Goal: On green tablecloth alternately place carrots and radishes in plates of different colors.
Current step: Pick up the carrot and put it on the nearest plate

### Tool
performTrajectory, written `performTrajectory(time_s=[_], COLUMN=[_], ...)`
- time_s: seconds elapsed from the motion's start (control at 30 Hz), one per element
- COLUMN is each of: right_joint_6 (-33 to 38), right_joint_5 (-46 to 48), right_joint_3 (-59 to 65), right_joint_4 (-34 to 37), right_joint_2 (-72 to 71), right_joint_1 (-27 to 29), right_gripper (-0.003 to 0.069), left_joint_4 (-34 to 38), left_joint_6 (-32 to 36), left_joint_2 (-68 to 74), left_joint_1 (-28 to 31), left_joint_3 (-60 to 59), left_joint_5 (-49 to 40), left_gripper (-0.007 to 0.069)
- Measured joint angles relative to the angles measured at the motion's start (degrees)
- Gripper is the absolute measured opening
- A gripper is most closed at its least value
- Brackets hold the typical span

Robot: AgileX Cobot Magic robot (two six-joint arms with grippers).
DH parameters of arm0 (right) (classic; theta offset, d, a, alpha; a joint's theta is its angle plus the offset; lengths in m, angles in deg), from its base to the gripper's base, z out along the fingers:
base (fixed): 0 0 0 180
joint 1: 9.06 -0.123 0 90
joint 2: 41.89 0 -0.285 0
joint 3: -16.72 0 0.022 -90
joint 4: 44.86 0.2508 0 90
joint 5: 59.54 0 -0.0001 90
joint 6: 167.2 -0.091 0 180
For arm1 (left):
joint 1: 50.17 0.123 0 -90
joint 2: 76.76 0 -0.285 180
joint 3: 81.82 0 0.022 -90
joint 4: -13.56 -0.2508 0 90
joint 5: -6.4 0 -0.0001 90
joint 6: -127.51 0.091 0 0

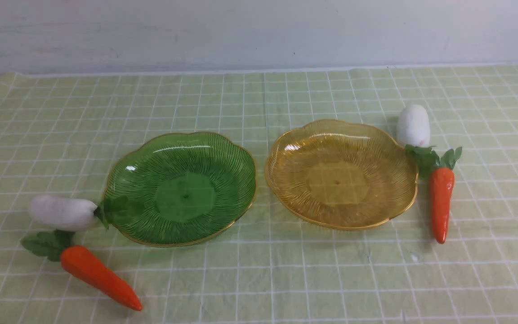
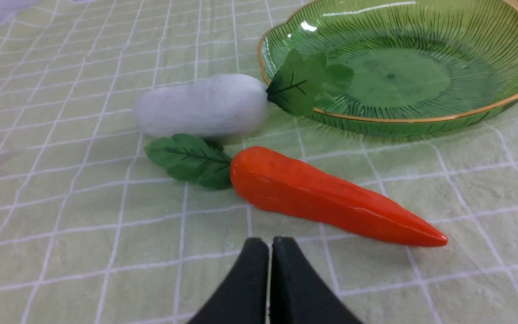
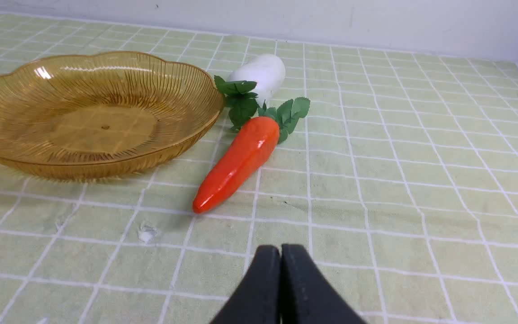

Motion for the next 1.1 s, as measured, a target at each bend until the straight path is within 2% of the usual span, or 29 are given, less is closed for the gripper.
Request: performTrajectory(time_s=[0.6,0.67,0.73,0.87,0.93,1.03,1.1], right_joint_6=[0.00,0.00,0.00,0.00,0.00,0.00,0.00], right_joint_5=[0.00,0.00,0.00,0.00,0.00,0.00,0.00], right_joint_3=[0.00,0.00,0.00,0.00,0.00,0.00,0.00], right_joint_4=[0.00,0.00,0.00,0.00,0.00,0.00,0.00], right_joint_2=[0.00,0.00,0.00,0.00,0.00,0.00,0.00], right_joint_1=[0.00,0.00,0.00,0.00,0.00,0.00,0.00], right_gripper=[-0.0014,-0.0014,-0.0014,-0.0014,-0.0014,-0.0014,-0.0014], left_joint_4=[0.00,3.38,10.76,22.25,27.41,31.78,34.77], left_joint_6=[-0.87,-3.13,-7.63,-11.84,-12.26,-12.43,-13.17], left_joint_2=[0.00,0.00,0.00,0.00,0.00,0.00,0.00], left_joint_1=[0.00,0.00,0.00,0.00,0.00,0.00,0.00], left_joint_3=[-0.05,-0.17,-0.16,-0.16,-0.16,-0.16,-0.16], left_joint_5=[0.76,2.71,7.18,16.88,24.17,30.16,37.46], left_gripper=[-0.0008,-0.0008,-0.0008,-0.0008,-0.0008,-0.0008,-0.0008])
